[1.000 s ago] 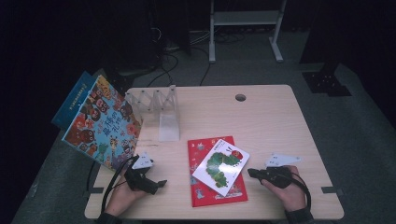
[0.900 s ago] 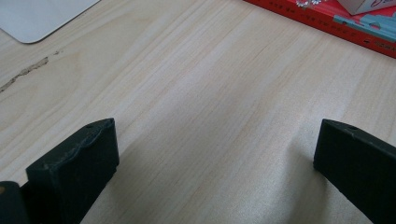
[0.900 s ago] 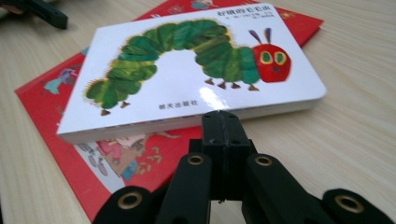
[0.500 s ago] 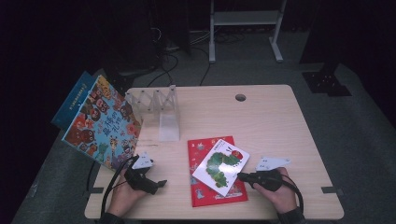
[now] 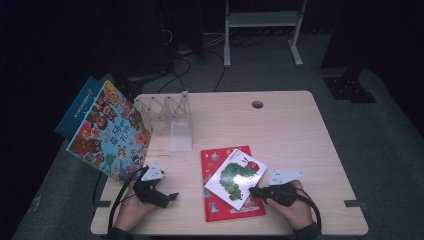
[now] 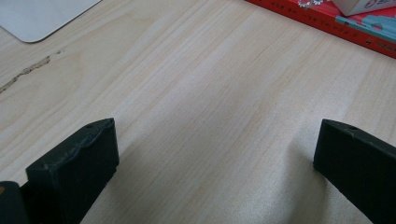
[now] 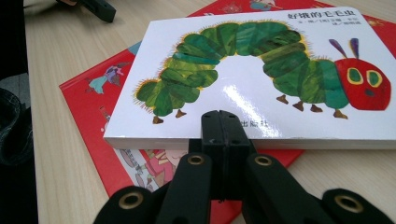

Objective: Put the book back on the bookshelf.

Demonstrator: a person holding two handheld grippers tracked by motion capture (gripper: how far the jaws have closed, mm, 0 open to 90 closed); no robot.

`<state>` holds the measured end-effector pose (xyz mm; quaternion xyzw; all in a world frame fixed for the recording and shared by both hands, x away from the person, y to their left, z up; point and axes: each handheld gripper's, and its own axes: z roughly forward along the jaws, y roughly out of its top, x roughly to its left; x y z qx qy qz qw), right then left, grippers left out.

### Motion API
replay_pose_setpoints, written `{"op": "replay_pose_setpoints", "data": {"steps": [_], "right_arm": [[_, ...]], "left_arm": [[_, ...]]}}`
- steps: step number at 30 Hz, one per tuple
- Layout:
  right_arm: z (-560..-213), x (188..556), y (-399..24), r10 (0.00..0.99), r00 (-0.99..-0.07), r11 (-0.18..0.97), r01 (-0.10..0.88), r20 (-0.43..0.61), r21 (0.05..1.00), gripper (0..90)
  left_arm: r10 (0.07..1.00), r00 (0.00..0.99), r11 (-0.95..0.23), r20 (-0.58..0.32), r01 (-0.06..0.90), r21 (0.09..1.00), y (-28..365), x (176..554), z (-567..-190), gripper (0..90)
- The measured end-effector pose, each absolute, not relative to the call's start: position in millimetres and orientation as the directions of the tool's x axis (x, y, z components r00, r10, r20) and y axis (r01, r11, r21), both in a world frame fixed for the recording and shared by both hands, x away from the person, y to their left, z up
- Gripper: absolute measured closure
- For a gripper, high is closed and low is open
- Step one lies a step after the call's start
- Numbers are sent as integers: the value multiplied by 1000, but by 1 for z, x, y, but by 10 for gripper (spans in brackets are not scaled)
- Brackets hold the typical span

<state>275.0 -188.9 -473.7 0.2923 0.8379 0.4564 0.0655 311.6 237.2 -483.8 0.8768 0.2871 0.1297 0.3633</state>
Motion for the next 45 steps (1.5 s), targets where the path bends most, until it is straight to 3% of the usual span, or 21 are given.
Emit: {"op": "replay_pose_setpoints", "data": {"steps": [45], "right_arm": [[-469, 298, -132, 456, -881, 471, 359, 126, 806, 898]], "left_arm": [[598, 802, -572, 19, 409, 711, 237, 312, -484, 0]]}}
